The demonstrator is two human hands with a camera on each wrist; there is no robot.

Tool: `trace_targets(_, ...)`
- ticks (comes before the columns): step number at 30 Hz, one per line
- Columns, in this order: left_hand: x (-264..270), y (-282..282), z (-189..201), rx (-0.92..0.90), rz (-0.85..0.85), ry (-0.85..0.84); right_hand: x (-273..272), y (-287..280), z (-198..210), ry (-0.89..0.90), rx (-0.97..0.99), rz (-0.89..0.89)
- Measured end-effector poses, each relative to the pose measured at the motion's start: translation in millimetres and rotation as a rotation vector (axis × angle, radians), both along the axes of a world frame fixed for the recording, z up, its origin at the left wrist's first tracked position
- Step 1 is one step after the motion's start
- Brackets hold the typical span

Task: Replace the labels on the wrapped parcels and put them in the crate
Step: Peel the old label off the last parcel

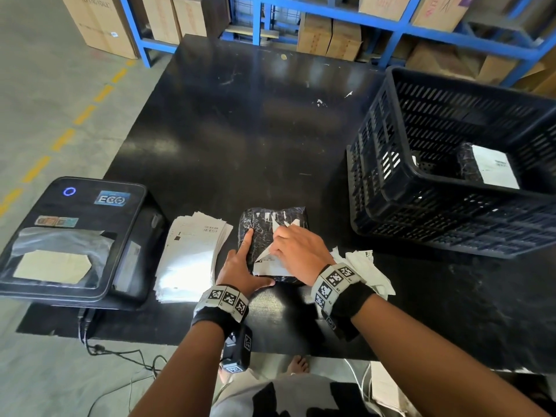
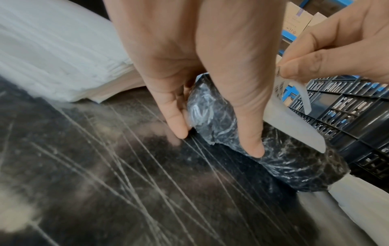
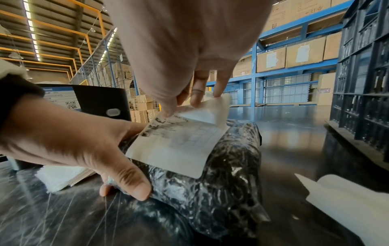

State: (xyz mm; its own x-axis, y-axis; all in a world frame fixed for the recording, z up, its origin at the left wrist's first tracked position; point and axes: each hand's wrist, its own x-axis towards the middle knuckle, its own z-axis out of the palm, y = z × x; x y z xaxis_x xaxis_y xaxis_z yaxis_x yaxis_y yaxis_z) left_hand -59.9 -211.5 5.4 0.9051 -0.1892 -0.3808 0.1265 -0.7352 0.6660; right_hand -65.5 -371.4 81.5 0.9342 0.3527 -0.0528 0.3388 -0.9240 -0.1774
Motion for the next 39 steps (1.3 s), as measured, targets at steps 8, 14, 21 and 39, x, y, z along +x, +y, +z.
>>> trace_targets(8, 2, 0, -3, -0.035, 0.015, -0.001, 0, -20, 7, 0.072, 0.010, 0.062)
trace_targets(14, 1, -1, -4, -0.024, 0.017, -0.010, -7, -28, 9, 0.083, 0.046, 0.065)
trace_targets(21, 1, -2, -2, -0.027, 0.018, -0.009, -24, -27, -6, -0.023, 0.162, -0.065)
trace_targets(39, 2, -1, -3, -0.001, -0.030, -0.015, -25, 32, -16, 0.401, 0.362, -0.651)
